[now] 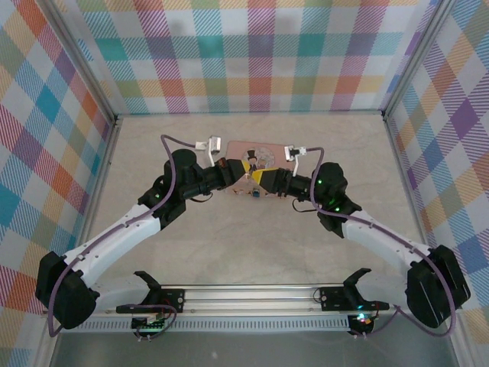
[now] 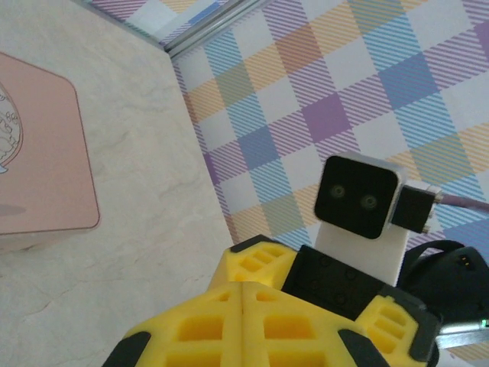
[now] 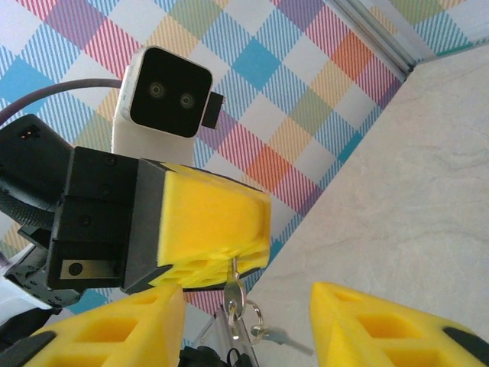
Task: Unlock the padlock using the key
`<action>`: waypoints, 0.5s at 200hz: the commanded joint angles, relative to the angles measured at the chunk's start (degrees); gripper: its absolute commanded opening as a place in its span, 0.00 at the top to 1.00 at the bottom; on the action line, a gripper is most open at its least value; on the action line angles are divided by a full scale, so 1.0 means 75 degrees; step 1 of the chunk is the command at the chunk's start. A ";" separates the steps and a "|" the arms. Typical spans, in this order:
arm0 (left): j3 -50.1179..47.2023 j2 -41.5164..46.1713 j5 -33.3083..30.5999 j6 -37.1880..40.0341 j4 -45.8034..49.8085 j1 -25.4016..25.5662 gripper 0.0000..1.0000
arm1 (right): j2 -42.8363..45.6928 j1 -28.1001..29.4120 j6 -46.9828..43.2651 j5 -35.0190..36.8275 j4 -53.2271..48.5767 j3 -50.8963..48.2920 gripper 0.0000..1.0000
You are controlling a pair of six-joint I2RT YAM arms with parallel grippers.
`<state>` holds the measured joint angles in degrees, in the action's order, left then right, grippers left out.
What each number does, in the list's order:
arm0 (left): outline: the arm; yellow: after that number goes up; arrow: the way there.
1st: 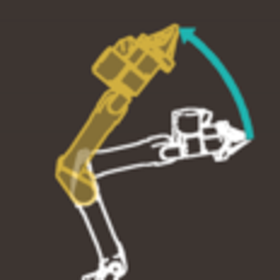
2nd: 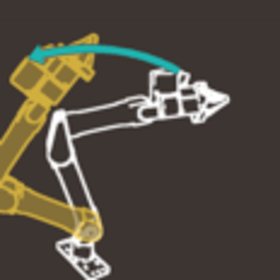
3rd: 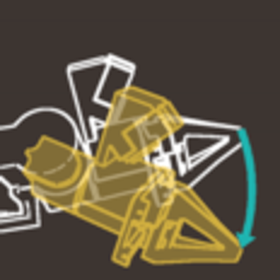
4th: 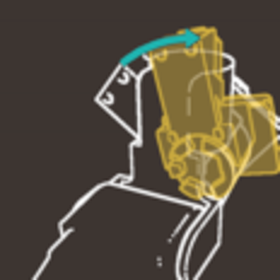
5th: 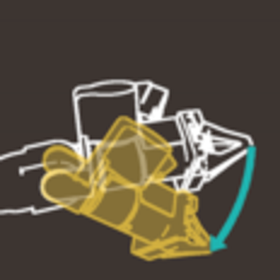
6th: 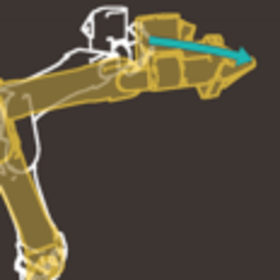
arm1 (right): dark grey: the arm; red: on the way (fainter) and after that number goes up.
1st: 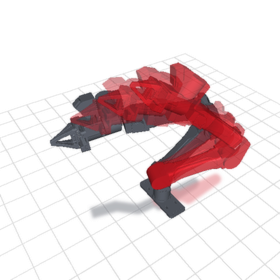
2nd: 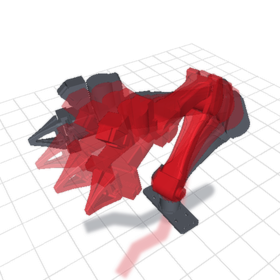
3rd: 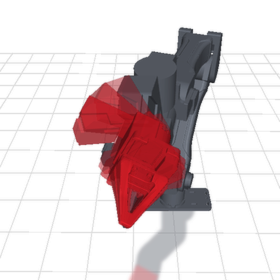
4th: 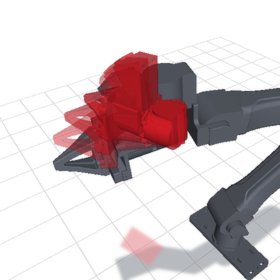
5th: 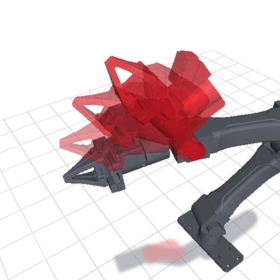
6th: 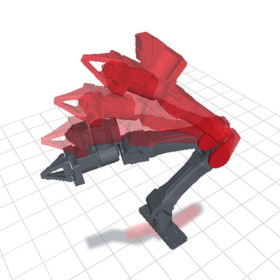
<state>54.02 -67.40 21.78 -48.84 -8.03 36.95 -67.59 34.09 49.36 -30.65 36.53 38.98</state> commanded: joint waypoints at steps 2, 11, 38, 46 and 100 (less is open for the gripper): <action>-0.0123 0.0181 -0.0092 -0.0133 -0.0473 0.0030 1.00 | -0.0237 0.0115 0.0259 0.0102 0.0600 0.0257 0.52; -0.0134 0.0174 -0.0100 -0.0144 -0.0504 0.0034 1.00 | -0.0319 0.0142 0.0293 0.0072 0.0659 0.0285 0.52; -0.0164 0.0191 -0.0133 -0.0158 -0.0581 0.0028 1.00 | -0.0511 0.0220 0.0413 -0.0046 0.0826 0.0396 0.59; -0.0171 0.0198 -0.0133 -0.0156 -0.0579 0.0042 1.00 | -0.0565 0.0225 0.0463 -0.0081 0.0884 0.0415 0.61; -0.0301 0.0359 -0.0283 -0.0138 -0.0608 0.0041 1.00 | -0.0853 0.0260 0.0784 -0.0260 0.1168 0.0514 0.69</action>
<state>52.80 -67.00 20.64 -49.78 -10.28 36.95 -73.19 35.62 53.45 -31.11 41.23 41.08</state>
